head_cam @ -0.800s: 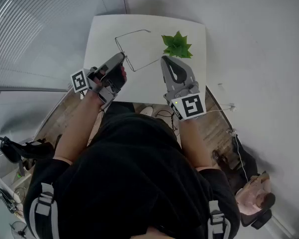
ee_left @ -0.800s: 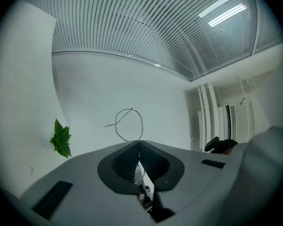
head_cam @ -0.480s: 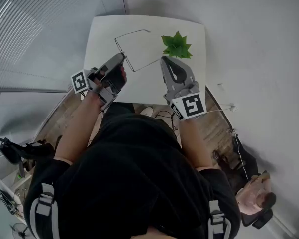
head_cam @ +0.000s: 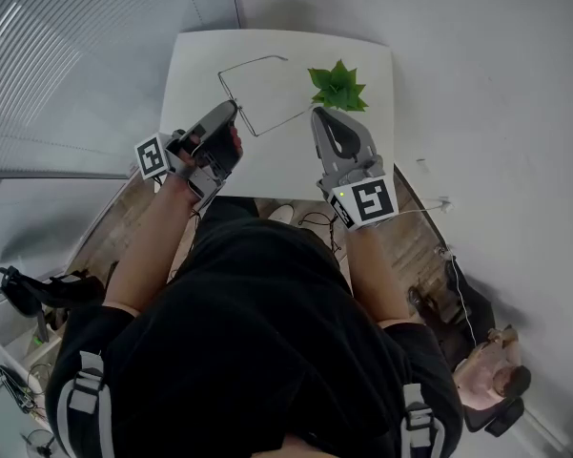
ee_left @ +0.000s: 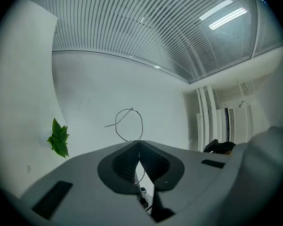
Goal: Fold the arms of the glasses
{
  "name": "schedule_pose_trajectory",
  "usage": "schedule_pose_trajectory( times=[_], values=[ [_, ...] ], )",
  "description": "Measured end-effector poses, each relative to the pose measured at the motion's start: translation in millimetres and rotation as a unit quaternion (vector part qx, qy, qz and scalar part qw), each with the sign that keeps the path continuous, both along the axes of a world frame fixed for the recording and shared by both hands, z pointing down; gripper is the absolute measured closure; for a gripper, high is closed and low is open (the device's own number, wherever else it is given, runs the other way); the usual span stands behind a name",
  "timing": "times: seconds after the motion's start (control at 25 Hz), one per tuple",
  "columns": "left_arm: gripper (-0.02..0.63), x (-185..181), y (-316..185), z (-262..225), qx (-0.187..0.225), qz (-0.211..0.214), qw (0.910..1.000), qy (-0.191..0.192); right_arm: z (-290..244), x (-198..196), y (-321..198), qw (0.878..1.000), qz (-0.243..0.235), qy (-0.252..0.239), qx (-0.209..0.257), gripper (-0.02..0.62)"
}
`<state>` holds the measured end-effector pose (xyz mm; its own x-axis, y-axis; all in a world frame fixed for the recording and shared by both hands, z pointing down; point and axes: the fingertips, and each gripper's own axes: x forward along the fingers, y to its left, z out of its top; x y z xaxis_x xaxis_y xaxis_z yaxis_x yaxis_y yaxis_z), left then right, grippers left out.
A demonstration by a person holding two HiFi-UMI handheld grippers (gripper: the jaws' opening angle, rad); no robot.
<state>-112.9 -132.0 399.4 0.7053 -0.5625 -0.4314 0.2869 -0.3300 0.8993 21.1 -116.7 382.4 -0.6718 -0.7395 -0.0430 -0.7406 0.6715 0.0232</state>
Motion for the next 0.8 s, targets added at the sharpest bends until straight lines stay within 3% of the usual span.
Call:
schedule_pose_trajectory(
  times=[0.8],
  values=[
    [0.595,0.8,-1.8,-6.7,0.000,-0.001,1.0000,0.006,27.7,8.9,-9.4,0.995,0.031,0.092,0.003,0.566]
  ],
)
